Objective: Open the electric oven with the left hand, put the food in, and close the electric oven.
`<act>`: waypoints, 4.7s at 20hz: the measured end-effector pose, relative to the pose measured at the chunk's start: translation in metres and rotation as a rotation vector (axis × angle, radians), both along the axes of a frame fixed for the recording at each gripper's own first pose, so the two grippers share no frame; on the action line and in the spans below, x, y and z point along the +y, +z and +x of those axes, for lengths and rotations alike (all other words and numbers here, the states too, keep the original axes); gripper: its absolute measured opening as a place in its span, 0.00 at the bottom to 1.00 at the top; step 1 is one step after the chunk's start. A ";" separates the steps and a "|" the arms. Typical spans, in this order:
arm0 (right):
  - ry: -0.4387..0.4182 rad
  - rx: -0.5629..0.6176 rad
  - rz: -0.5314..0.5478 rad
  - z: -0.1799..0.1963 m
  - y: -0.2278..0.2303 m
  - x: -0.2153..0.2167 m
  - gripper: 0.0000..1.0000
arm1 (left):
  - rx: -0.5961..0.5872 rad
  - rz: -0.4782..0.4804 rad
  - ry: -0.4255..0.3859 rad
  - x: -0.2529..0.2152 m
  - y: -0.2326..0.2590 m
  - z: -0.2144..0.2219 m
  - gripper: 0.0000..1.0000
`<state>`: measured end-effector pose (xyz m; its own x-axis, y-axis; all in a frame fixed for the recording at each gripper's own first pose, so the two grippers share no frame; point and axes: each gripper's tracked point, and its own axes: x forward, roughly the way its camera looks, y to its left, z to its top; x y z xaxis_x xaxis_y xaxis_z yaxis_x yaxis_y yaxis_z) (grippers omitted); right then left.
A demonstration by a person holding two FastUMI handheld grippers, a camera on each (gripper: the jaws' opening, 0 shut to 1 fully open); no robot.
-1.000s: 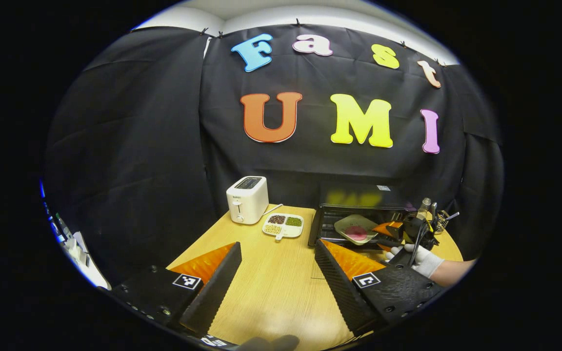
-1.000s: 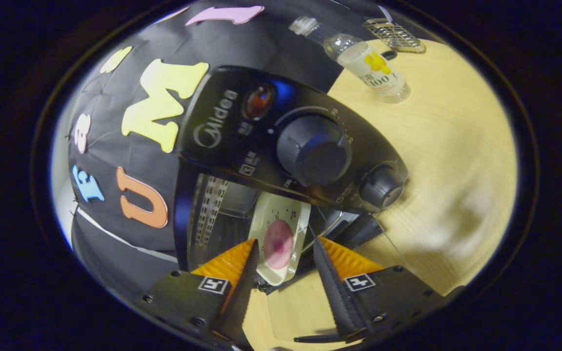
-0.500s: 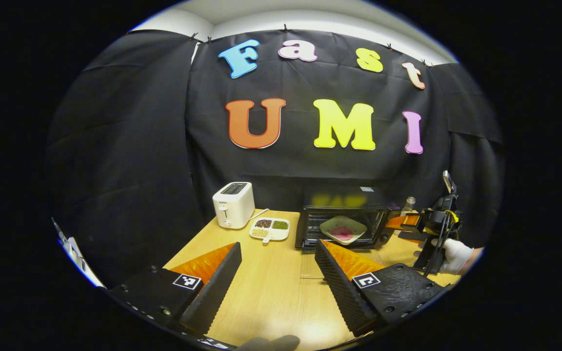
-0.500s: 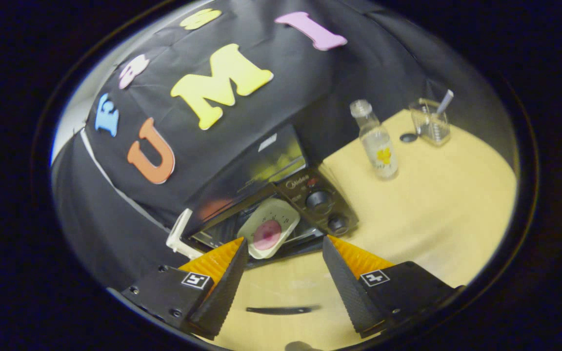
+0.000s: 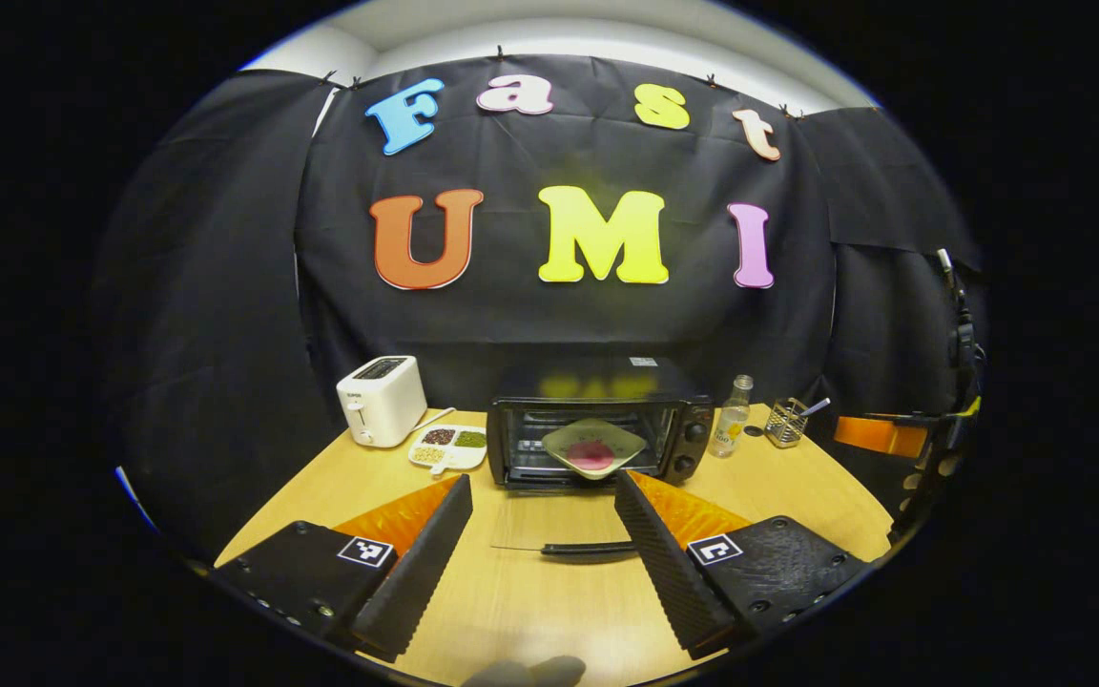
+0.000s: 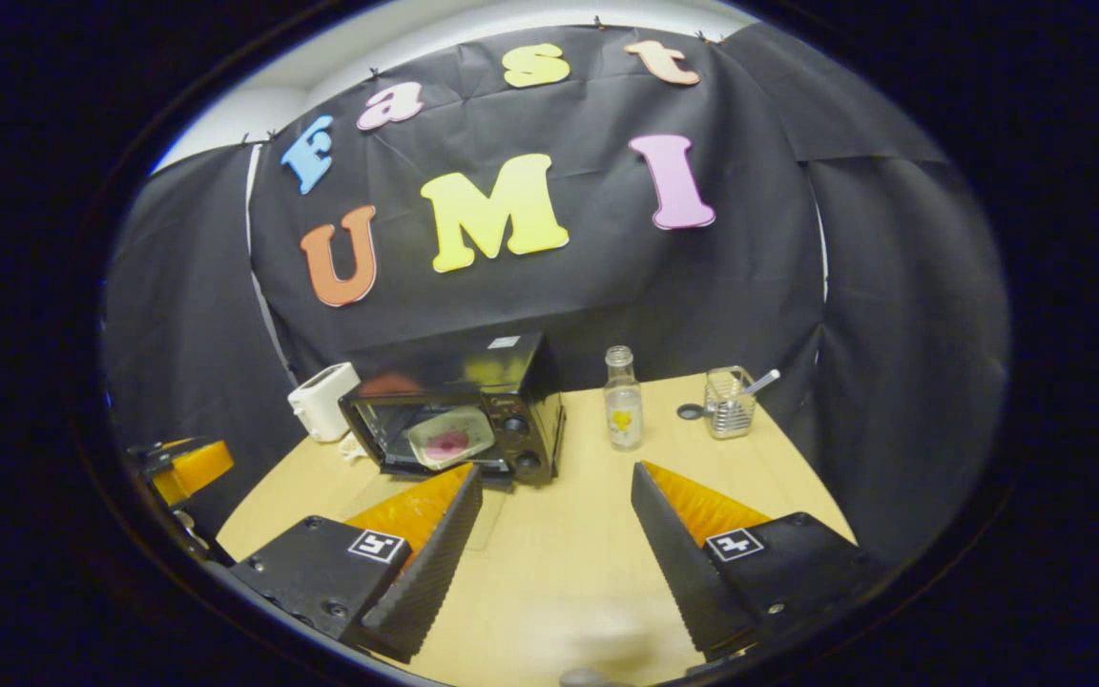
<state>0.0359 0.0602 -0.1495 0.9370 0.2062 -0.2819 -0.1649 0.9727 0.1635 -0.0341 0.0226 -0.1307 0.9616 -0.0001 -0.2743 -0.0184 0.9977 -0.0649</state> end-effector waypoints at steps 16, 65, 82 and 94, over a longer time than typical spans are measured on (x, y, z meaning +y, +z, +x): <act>-0.022 -0.025 -0.152 -0.059 0.019 -0.136 1.00 | 0.228 0.031 -0.052 -0.113 -0.127 -0.019 0.97; -0.270 0.058 -0.065 -0.058 0.023 -0.131 1.00 | 0.173 0.053 -0.061 -0.062 -0.133 0.145 0.97; -0.310 0.026 -0.029 -0.074 0.035 -0.138 1.00 | 0.122 0.036 -0.051 -0.064 -0.105 0.195 0.97; -0.209 -0.166 -0.029 -0.095 0.099 -0.133 1.00 | -0.044 -0.002 -0.043 -0.077 0.015 0.092 0.97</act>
